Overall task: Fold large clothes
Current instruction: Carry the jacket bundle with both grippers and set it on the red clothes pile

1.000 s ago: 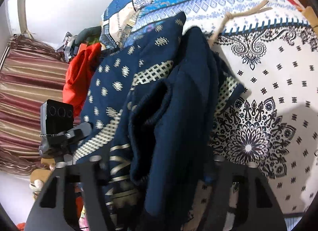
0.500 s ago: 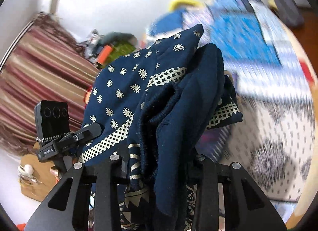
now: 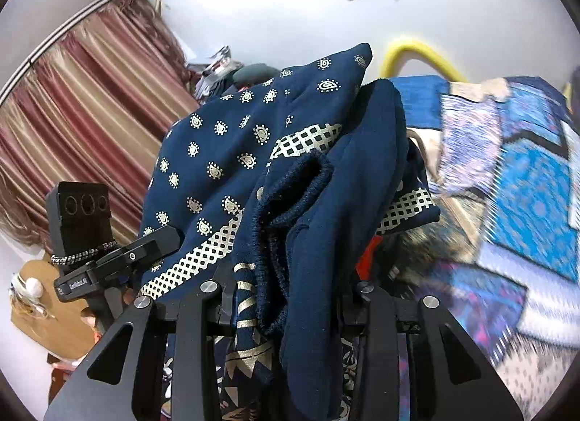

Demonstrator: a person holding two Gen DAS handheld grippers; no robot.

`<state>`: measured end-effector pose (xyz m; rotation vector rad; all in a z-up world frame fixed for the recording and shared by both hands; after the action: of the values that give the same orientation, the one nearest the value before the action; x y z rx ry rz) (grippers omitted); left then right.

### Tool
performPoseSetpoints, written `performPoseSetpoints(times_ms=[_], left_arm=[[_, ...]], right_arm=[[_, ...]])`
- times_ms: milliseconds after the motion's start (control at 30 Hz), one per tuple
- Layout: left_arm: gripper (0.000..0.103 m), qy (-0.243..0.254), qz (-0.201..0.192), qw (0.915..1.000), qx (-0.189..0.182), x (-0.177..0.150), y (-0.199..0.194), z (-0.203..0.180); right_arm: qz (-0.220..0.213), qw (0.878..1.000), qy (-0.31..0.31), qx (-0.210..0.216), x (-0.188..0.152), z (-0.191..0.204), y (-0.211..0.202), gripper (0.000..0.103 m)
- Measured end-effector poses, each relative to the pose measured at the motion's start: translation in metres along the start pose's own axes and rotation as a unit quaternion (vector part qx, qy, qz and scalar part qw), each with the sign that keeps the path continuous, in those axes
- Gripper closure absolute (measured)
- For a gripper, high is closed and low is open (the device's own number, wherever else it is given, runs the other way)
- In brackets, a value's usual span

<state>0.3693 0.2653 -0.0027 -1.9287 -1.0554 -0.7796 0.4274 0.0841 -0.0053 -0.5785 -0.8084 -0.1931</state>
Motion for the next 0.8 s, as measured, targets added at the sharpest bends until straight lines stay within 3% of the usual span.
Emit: performPoseSetpoints(times_ms=[67,200,333,400,533,633,800], left_arm=[[0.04,-0.009,0.004,0.9998,0.016,0.007,0.005,0.03],[0.039,-0.021,0.021,0.9977,0.061,0.011,0.018,0.094],[0.038,-0.07,0.064,0.9907,0.098,-0.013,0.045,0.166],[0.036,-0.088,0.06,0.9889,0.104,-0.021,0.053,0.187],[0.027,-0.062,0.044,0.991,0.11,-0.024,0.06,0.191],[0.023,-0.019,0.05,0.9889,0.139,-0.02,0.061,0.172],[0.024,0.026,0.042,0.9787,0.199,-0.019,0.05,0.154]], right_arm=[[0.009,1.0,-0.002,0.004,-0.005,0.0,0.016,0.071],[0.03,0.999,0.026,0.01,-0.014,-0.01,0.089,0.071],[0.064,0.997,0.03,-0.019,-0.035,-0.029,0.149,0.07],[0.079,0.995,0.051,-0.03,-0.046,-0.046,0.167,0.064],[0.088,0.992,0.083,-0.041,-0.046,-0.064,0.163,0.052],[0.087,0.992,0.02,-0.086,-0.038,-0.055,0.139,0.044],[0.078,0.984,-0.062,-0.149,-0.036,-0.031,0.098,0.043]])
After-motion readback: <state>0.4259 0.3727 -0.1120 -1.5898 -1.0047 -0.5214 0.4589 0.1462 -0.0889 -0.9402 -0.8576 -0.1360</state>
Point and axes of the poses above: each gripper's, at about its wrist camera, not at the fingertips, and y roughly the way its jaws point, z to its left, x to its top, the point moved 1 cm from there along y, roughly the way its jaws point, and after that the axes turned 13 degrees about -z, right-handed, at the moved point
